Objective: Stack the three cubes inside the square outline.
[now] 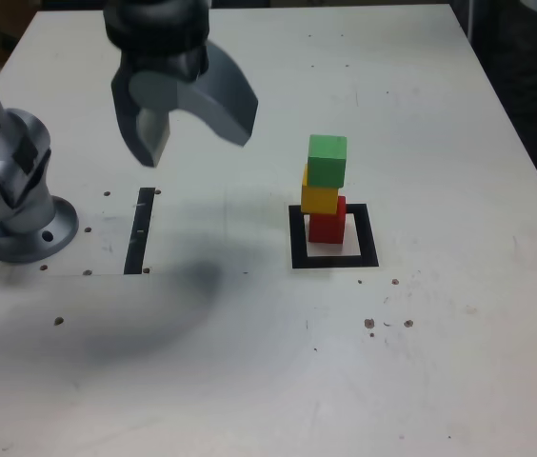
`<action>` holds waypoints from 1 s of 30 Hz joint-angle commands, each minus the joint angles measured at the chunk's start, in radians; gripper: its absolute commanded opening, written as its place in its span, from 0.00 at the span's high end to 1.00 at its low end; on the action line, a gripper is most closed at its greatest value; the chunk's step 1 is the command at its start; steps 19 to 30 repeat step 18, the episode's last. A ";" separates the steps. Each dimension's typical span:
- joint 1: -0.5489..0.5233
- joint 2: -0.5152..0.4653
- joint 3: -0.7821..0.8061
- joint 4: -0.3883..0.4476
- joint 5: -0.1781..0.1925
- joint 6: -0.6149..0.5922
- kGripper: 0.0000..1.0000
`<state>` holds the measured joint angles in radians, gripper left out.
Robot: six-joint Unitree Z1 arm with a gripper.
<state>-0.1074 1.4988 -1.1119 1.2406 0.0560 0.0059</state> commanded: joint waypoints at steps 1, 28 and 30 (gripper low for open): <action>0.002 -0.009 0.132 -0.057 -0.008 -0.004 0.01; 0.018 -0.061 0.398 -0.204 -0.021 -0.032 0.01; 0.018 -0.061 0.398 -0.204 -0.021 -0.032 0.01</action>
